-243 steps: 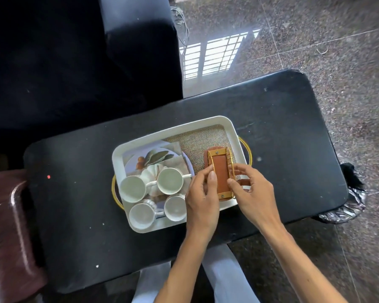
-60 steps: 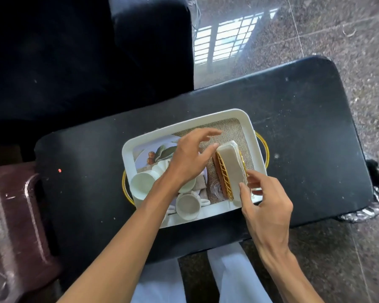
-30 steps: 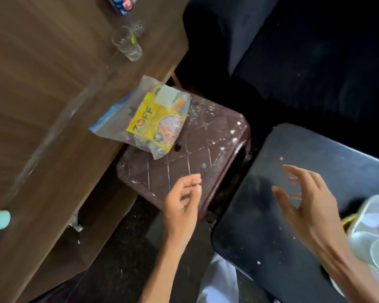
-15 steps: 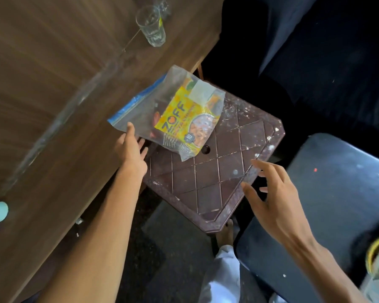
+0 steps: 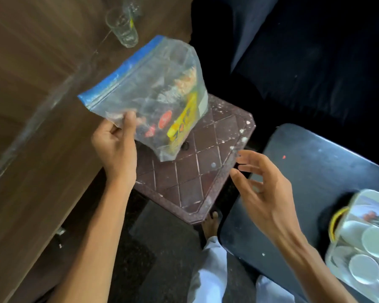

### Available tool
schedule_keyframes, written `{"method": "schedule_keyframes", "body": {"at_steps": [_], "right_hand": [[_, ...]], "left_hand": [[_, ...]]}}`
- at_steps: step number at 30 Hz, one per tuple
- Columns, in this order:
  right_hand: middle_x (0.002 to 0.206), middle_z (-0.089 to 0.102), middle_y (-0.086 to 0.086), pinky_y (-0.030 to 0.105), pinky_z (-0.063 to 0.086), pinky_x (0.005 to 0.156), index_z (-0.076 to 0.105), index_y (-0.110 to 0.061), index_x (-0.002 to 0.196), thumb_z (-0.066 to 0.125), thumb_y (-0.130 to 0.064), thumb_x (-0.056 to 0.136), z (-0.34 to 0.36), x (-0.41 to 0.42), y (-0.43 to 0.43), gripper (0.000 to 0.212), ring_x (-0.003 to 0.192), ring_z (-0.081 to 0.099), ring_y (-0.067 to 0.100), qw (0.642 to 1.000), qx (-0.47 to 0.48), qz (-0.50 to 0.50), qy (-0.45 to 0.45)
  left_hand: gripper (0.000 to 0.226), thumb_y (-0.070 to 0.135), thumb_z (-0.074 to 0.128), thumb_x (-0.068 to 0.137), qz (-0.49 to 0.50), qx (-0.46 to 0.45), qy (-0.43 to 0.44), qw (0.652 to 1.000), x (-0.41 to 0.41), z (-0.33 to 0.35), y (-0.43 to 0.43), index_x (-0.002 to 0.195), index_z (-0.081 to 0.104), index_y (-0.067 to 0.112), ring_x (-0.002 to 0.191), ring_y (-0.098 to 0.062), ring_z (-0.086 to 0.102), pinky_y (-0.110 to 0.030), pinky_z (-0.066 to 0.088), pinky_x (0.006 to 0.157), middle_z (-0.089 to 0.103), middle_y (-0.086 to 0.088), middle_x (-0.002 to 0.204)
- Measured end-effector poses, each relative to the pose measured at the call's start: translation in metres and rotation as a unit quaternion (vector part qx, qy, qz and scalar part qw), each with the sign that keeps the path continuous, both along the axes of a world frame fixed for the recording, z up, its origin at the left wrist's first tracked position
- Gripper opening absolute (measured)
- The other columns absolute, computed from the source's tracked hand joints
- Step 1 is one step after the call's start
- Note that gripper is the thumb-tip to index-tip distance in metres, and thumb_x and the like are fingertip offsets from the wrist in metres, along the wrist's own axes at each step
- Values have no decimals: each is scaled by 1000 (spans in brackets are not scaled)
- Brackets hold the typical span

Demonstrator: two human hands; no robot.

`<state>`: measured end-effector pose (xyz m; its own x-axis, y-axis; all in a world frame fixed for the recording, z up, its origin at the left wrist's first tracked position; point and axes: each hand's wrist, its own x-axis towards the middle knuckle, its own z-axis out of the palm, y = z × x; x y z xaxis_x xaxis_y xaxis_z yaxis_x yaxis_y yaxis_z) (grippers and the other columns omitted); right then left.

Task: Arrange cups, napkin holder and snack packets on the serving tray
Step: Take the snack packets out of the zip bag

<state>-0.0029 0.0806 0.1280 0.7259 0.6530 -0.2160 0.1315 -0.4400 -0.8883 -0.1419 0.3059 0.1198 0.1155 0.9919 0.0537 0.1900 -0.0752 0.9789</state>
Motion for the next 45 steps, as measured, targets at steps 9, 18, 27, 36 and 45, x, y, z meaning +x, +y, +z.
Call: {"method": "schedule_keyframes", "body": {"at_steps": [9,18,27,36,45], "right_hand": [[96,75,4,32,60,81,70,-19,107,62,-24,97,72,4,-56,14,93,73,21,956,89,-76,270],[83,75,-1,42,63,73,70,-19,90,73,-70,65,103,10,-196,57,76,75,16,930,-104,-145,320],[89,77,13,32,59,68,77,-6,92,70,-15,87,154,28,-361,13,78,73,21,884,-37,-156,439],[92,75,19,37,58,75,77,-2,95,81,-30,70,196,26,-438,38,85,73,29,861,34,-175,476],[73,76,12,38,61,66,79,-17,80,87,-35,63,223,13,-461,26,71,76,25,914,21,-229,334]], "left_hand": [[18,-7,61,89,-153,290,236,915,-13,72,-167,93,78,-5,78,5,45,-1,36,85,55,1,80],[46,-1,70,87,-384,326,181,845,-48,81,-329,129,69,19,103,-19,68,-42,54,79,74,-9,96],[36,8,44,105,-438,309,222,815,-27,160,-469,104,79,11,95,-13,65,-38,58,74,76,-11,84],[48,15,69,81,-590,113,255,758,-19,213,-497,118,73,44,107,-1,69,-18,53,92,69,20,117],[34,49,66,81,-460,-200,122,857,64,225,-552,109,77,32,95,-9,77,-33,63,84,80,9,102]]}}
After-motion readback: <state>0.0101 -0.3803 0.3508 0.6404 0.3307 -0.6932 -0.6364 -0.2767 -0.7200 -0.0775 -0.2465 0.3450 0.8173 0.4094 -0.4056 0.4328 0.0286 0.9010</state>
